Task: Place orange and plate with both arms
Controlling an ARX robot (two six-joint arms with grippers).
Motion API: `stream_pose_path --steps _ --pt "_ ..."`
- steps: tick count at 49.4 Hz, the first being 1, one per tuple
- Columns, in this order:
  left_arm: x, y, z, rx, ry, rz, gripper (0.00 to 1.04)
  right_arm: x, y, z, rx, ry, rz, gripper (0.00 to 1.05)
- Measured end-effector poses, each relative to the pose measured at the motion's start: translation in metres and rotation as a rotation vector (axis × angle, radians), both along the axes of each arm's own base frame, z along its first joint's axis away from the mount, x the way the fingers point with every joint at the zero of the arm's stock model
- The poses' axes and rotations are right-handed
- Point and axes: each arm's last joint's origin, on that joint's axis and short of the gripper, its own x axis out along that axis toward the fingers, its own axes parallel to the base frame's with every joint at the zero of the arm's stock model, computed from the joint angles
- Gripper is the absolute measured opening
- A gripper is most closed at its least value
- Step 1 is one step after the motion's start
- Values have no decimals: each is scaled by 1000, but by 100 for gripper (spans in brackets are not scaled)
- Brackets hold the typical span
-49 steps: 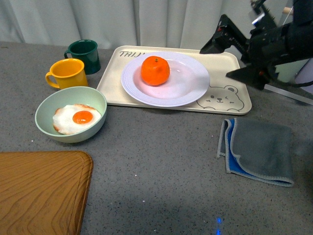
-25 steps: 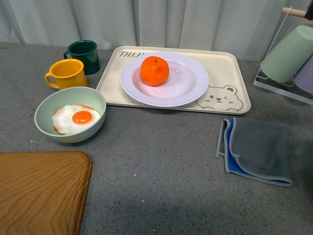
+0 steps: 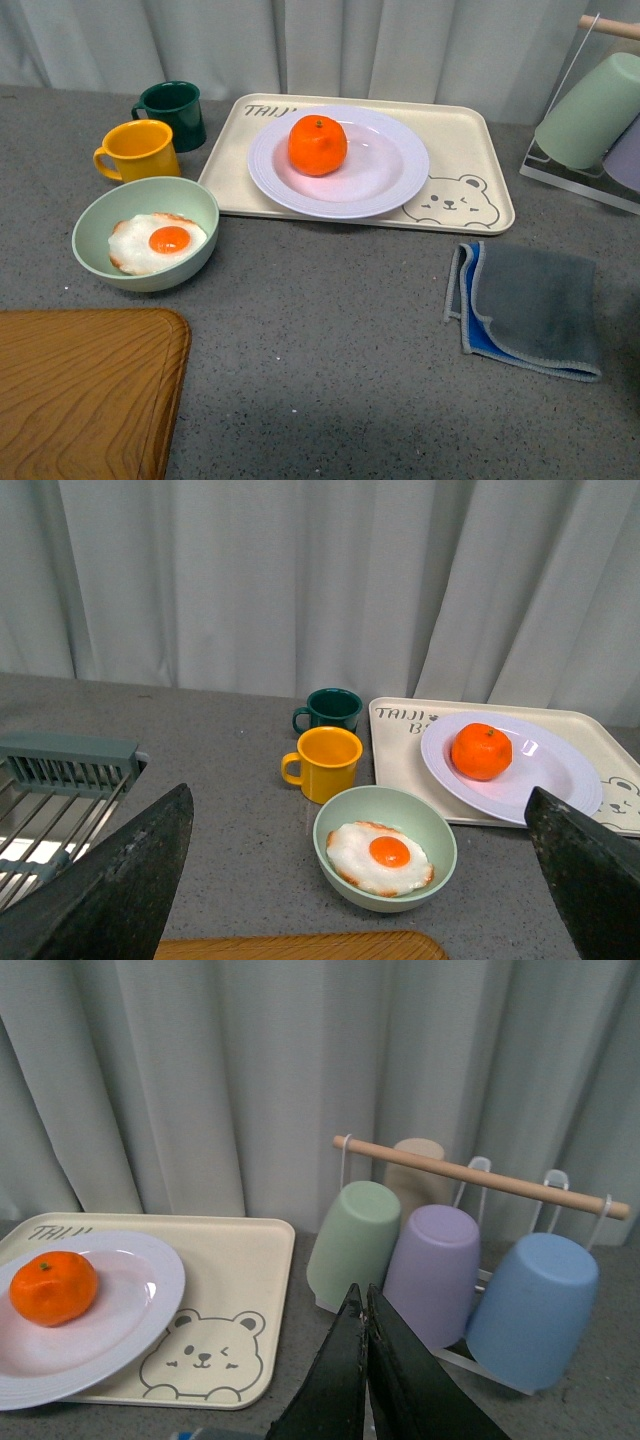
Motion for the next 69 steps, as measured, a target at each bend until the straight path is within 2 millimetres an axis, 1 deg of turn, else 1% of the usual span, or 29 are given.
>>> stream_pose_path --steps 18,31,54,69 --pt "0 0 0 0 0 0 98 -38 -1 2 0 -6 0 1" --pt "0 0 0 0 0 0 98 -55 -1 2 0 -5 0 1" --pt "0 0 0 0 0 0 98 -75 -1 6 0 -20 0 1" --pt "0 0 0 0 0 0 98 -83 -1 8 0 -26 0 1"
